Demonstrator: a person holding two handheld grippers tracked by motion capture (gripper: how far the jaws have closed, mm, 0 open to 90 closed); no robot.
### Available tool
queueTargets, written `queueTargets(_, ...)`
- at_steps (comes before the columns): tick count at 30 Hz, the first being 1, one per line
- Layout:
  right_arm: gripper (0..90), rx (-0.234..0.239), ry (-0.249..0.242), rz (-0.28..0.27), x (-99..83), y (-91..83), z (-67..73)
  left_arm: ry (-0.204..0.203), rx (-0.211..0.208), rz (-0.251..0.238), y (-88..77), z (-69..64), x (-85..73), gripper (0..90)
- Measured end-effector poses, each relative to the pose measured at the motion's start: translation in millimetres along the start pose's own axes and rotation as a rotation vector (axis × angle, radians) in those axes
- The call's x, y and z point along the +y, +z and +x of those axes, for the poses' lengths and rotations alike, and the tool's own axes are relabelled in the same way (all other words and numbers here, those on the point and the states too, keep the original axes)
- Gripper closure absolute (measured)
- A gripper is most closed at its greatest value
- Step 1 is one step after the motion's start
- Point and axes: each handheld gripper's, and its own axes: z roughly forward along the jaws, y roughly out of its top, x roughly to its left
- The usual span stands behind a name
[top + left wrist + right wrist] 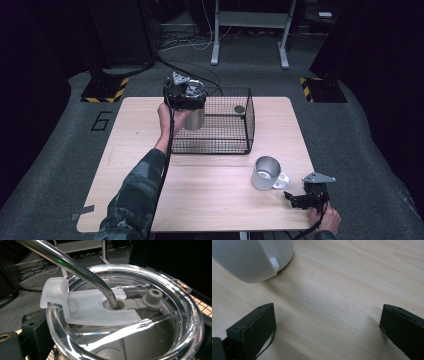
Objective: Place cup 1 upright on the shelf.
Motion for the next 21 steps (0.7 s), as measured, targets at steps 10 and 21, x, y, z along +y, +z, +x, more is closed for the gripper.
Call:
queueTargets(10, 0.0, 0.000, -0.001, 0.000, 0.0, 0.0, -0.1, -0.028, 0.002, 0.024, 13.7, 5.6, -10.3, 3.8)
queueTargets(21, 0.0, 0.000, -0.001, 0.000, -0.1, 0.0, 0.0, -0.026, 0.007, 0.040, 23.5, 3.7, -18.2, 3.8)
